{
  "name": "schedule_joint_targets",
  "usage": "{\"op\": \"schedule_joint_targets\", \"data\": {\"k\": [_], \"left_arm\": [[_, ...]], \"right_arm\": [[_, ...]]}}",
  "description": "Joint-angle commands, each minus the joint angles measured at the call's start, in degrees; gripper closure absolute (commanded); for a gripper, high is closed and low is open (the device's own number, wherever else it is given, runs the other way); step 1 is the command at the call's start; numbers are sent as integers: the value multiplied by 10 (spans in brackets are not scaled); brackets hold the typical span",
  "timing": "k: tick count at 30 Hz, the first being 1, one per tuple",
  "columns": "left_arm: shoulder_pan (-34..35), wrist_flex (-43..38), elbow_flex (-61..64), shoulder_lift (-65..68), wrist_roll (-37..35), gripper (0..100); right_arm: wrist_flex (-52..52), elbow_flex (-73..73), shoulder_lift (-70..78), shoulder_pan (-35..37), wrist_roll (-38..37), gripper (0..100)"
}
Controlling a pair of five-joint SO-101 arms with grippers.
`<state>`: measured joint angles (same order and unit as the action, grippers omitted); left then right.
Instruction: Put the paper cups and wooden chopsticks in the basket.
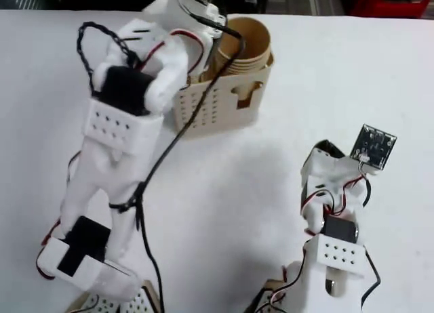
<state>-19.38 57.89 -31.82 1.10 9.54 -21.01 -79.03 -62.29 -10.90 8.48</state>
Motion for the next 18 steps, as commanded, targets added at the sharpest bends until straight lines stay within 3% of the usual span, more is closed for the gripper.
{"op": "schedule_joint_targets", "data": {"k": [1,5,9,14,18], "left_arm": [[11,-147,98,-30,-8,980],[20,-277,206,-45,-11,980],[21,-341,304,-61,-12,979],[29,-345,368,-96,-13,971],[29,-291,379,-140,-14,857]], "right_arm": [[12,23,-13,0,2,978],[12,23,-13,0,2,978],[12,23,-13,0,2,978],[12,23,-13,0,2,978],[12,23,-13,0,2,978]]}}
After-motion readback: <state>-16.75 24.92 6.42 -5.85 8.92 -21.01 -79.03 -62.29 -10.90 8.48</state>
